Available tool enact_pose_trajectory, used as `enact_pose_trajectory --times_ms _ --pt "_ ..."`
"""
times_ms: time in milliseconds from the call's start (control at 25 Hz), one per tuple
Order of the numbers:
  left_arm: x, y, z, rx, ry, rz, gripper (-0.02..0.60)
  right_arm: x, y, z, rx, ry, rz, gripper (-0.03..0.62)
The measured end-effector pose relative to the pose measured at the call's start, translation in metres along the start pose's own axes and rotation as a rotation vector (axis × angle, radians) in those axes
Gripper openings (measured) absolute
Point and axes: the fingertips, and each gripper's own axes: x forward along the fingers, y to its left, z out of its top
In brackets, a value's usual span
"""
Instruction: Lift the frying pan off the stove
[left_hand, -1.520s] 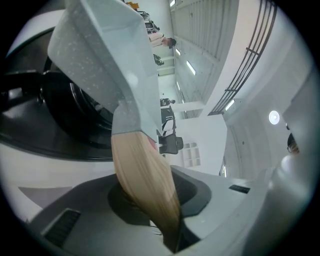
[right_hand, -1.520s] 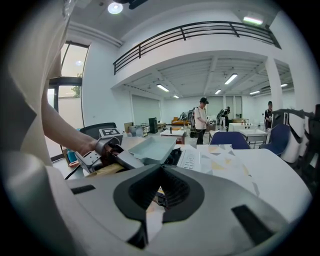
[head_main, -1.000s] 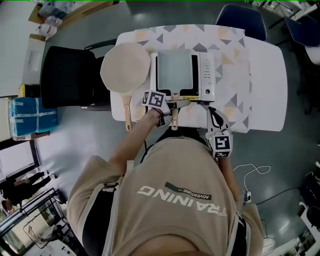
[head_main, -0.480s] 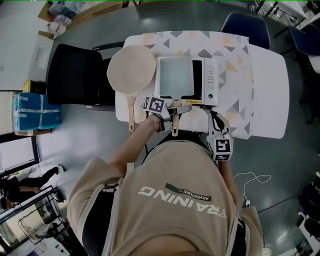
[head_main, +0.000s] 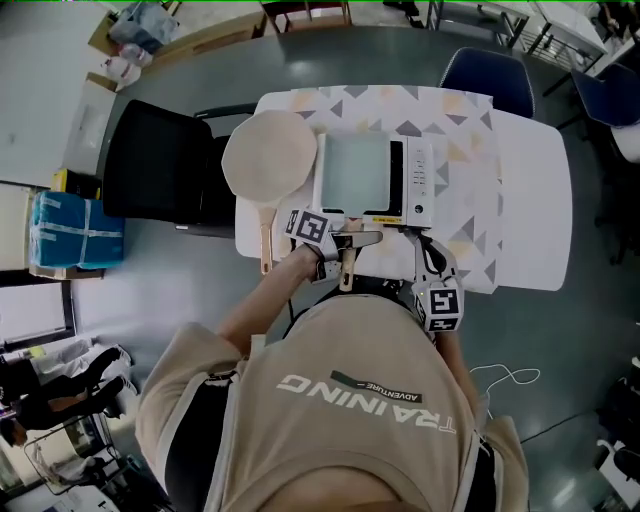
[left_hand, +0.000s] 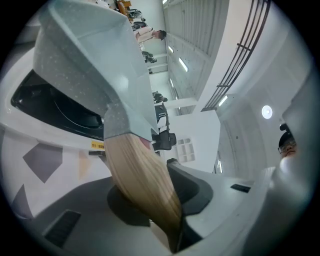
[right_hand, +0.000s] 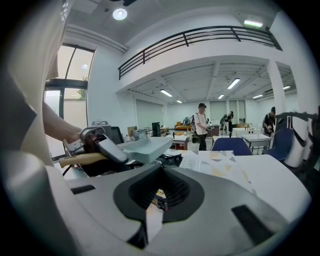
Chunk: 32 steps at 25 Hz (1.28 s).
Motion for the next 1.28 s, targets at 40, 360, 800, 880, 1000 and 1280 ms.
enact_pose_trajectory --times_ms 40,360,800,880,1000,1280 --pt "0.000 -0.004 0.001 0.003 0.003 -0.005 0.103 -0.001 0.000 0.001 -0.004 0.001 0.001 -0.002" --pt "-0.007 -0.021 0.003 0.043 0.022 0.023 0.103 -0.004 -0.007 0.015 0.000 -0.016 -0.007 -0.002" --pt "-0.023 -0.047 0.012 0.044 0.034 0.006 0.103 0.004 0.007 0.047 -0.028 -0.033 0.056 -0.002" --pt "-0.025 -0.049 0.015 0.051 0.031 0.010 0.103 0.006 0.010 0.051 -0.037 -0.039 0.065 -0.002" --pt "-0.031 -0.054 0.021 0.074 0.018 0.022 0.103 0.007 0.015 0.052 -0.052 -0.036 0.077 -0.002" --pt "-0.039 -0.068 0.022 0.095 0.004 0.020 0.103 0.004 0.024 0.053 -0.022 -0.057 0.117 -0.002"
